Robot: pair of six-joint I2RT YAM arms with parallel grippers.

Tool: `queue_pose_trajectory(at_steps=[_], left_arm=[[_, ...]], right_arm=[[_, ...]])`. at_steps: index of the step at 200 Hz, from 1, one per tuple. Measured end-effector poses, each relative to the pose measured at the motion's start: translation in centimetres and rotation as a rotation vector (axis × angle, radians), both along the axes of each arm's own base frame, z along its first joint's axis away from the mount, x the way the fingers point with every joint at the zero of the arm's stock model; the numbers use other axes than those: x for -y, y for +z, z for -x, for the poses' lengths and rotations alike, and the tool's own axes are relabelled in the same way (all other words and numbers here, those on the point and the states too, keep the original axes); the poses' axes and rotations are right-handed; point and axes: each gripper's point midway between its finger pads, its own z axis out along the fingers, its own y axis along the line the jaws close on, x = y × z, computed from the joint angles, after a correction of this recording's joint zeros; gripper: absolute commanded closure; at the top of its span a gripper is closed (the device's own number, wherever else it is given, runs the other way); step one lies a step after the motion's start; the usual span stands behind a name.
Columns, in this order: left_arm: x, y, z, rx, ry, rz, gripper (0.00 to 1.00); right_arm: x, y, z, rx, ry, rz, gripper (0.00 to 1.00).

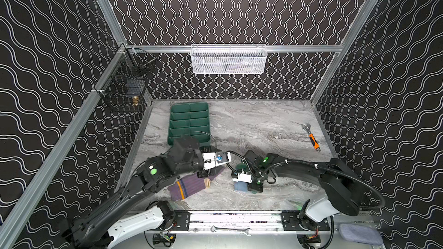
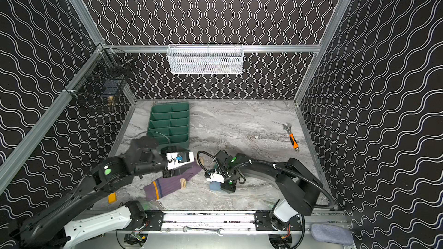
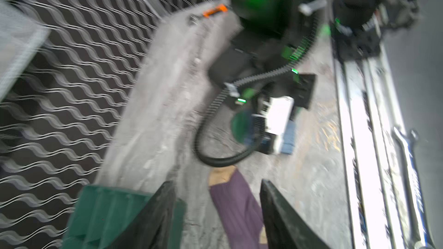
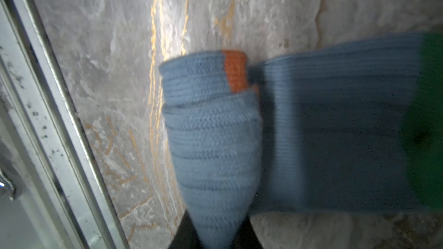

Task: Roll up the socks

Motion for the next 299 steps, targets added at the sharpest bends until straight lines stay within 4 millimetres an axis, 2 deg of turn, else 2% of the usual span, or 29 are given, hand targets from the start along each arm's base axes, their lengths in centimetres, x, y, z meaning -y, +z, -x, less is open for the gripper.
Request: queue_pose_trajectory(at_steps=[29,47,62,87,113,139,151,176,196,208,218,242,252,264,272,286,299], left_arm=[[3.3,-5.8,3.6,0.019,-0.175,-0.168,0.4],[4.7,-9.9,4.8,0.059,-0.225,-0.286,0.42],[5.2,-13.3,4.5,0.095,-0.216,-0.372,0.43],[4.9,-18.4,3.0,0.14,-0.156,-0.474,0.42],[5.2,-21.9,1.6,0.18,-0.107,-0.536,0.41],[6.6,-23.5,0.2,0.225,-0.058,-0.527,0.43],[7.4,-23.6,-0.8,0.259,-0.018,-0.504,0.45],[7.5,-24.2,-1.3,0.275,0.006,-0.526,0.62],[7.4,-24.6,-1.2,0.267,0.012,-0.541,0.83],[7.3,-24.8,-1.2,0.26,0.017,-0.549,1.0],[7.4,-24.8,-1.3,0.255,0.028,-0.551,1.0],[7.8,-24.6,-1.6,0.249,0.044,-0.544,1.0],[8.0,-24.6,-1.6,0.239,0.045,-0.535,1.0],[8.4,-24.5,-1.2,0.214,0.031,-0.512,1.0],[8.8,-24.5,-1.0,0.193,0.013,-0.495,1.0],[9.4,-24.3,-0.7,0.152,-0.015,-0.472,1.0],[9.7,-24.4,-0.5,0.061,-0.033,-0.465,1.0]], right_arm=[[-1.2,-0.2,-0.8,-0.08,-0.019,-0.047,1.0],[-1.4,-0.3,-0.9,-0.124,-0.03,-0.069,1.0],[-1.5,-0.4,-0.9,-0.152,-0.037,-0.083,1.0],[-2.2,-0.5,-0.8,-0.203,-0.042,-0.136,1.0],[-2.9,-0.4,-0.7,-0.233,-0.039,-0.182,1.0],[-3.0,-0.4,-0.6,-0.245,-0.033,-0.199,1.0],[-3.0,-0.4,-0.6,-0.247,-0.029,-0.202,1.0],[-3.0,-0.4,-0.7,-0.249,-0.03,-0.206,1.0],[-2.9,-0.4,-0.9,-0.249,-0.038,-0.212,1.0],[-2.9,-0.3,-1.0,-0.245,-0.041,-0.217,1.0],[-2.8,-0.3,-1.2,-0.234,-0.047,-0.218,1.0],[-2.3,0.0,-1.8,-0.179,-0.066,-0.22,0.7],[-2.2,0.4,-2.4,-0.134,-0.07,-0.23,0.53],[-1.5,0.6,-3.3,-0.045,-0.074,-0.218,0.4],[-0.8,0.9,-4.1,0.023,-0.084,-0.202,0.33],[0.4,2.1,-5.1,0.136,-0.111,-0.186,0.28],[1.7,4.1,-6.2,0.256,-0.172,-0.204,0.24]])
